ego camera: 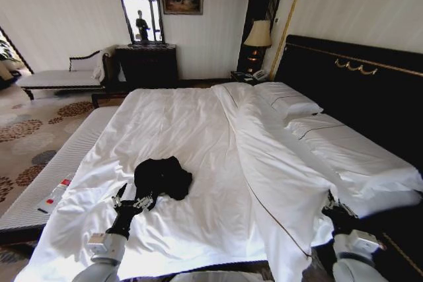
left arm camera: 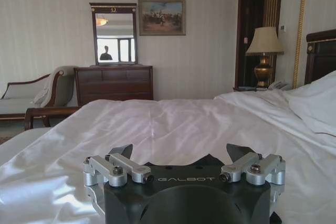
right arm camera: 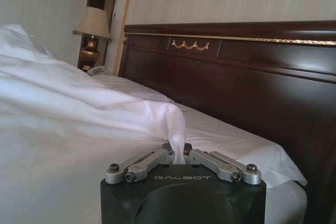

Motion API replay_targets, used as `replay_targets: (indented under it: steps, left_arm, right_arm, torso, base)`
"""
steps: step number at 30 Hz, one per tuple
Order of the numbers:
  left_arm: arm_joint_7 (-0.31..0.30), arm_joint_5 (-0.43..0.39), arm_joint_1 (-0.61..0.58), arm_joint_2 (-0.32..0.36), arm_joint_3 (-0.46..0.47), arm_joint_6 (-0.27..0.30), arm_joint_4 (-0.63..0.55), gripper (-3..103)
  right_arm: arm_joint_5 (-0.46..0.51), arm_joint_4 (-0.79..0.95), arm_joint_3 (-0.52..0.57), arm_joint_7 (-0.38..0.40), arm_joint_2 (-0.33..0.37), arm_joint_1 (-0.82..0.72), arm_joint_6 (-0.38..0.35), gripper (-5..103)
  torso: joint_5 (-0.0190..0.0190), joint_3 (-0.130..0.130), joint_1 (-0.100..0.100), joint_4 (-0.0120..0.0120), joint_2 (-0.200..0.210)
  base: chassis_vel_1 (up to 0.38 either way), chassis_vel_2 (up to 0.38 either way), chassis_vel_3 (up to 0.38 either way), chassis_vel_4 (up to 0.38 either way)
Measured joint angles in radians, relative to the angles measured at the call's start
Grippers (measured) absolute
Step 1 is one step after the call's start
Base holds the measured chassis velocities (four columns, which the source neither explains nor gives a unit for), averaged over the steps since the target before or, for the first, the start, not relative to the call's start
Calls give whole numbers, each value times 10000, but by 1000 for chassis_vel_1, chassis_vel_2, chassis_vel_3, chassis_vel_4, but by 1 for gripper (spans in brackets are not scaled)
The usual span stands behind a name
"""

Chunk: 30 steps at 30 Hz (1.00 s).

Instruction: Fold the clothes on the bed.

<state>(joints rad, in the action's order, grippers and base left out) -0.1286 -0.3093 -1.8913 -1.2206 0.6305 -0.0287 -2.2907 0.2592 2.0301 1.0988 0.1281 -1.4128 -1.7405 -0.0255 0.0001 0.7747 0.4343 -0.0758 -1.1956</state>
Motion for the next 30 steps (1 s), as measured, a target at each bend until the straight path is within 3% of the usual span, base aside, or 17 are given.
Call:
replay_targets:
  steps: [8,20,30]
  left_arm:
    - [-4,-17,48,15,-27,8,11,100]
    - [-10,-21,5,37,25,22,-13,100]
    - [-19,-30,-28,50,41,16,-58,100]
  right_arm:
    - [-55,-1295,1366,26,166,333,534,1]
    - [-577,-2328,2163,173,585,988,835,1]
    - [-1027,-4327,2668,153,989,1327,2021,1]
  torso:
    - [2,0,1,-4,0]
    - [0,0,1,1,0]
    - [1,0,1,3,0]
  base:
    - [0,0,0,0]
    - [0,0,0,0]
    - [0,0,0,0]
